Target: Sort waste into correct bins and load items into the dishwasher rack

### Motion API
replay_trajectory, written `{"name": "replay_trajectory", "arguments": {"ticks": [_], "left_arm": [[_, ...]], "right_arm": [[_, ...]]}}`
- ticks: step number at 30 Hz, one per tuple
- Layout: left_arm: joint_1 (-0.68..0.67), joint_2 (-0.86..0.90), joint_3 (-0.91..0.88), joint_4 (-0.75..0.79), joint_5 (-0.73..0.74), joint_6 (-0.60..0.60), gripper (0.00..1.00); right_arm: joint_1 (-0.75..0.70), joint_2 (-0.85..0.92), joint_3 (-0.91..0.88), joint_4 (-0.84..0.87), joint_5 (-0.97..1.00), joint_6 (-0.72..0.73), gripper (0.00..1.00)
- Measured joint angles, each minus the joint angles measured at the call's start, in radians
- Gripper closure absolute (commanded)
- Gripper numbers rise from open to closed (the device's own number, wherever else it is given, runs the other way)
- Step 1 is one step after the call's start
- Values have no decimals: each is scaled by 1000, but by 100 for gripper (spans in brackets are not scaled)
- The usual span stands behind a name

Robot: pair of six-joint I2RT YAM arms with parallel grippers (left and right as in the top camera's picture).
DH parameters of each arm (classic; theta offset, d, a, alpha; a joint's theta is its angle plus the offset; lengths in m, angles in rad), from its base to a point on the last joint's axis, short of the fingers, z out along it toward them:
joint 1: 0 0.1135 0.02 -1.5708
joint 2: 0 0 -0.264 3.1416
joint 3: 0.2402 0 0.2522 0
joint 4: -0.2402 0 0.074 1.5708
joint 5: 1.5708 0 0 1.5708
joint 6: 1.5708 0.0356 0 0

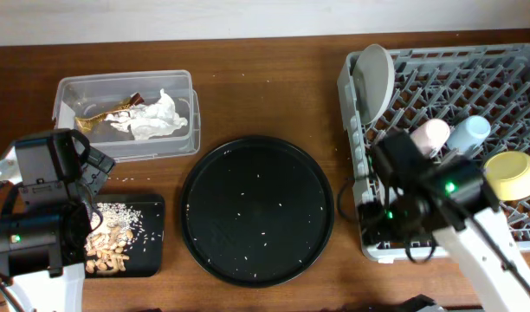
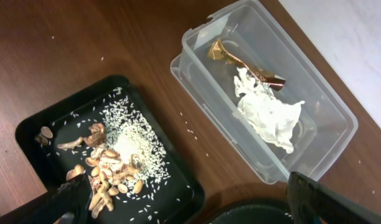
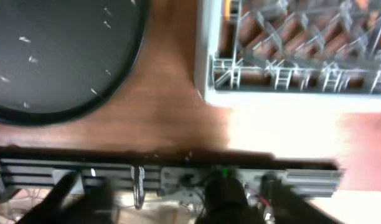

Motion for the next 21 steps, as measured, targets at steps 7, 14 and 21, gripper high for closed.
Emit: {"name": "replay_trajectory", "arguments": {"ticks": [7, 14, 21], "left_arm": [[0, 0, 0, 0, 0, 0, 1], [0, 0, 0, 0, 0, 0, 1], [0, 0, 0, 0, 0, 0, 1]], "right_arm": [[0, -10, -141, 63, -66, 127, 2], [1, 44, -142, 102, -85, 148, 2], [1, 56, -143, 209, -85, 146, 1]]}}
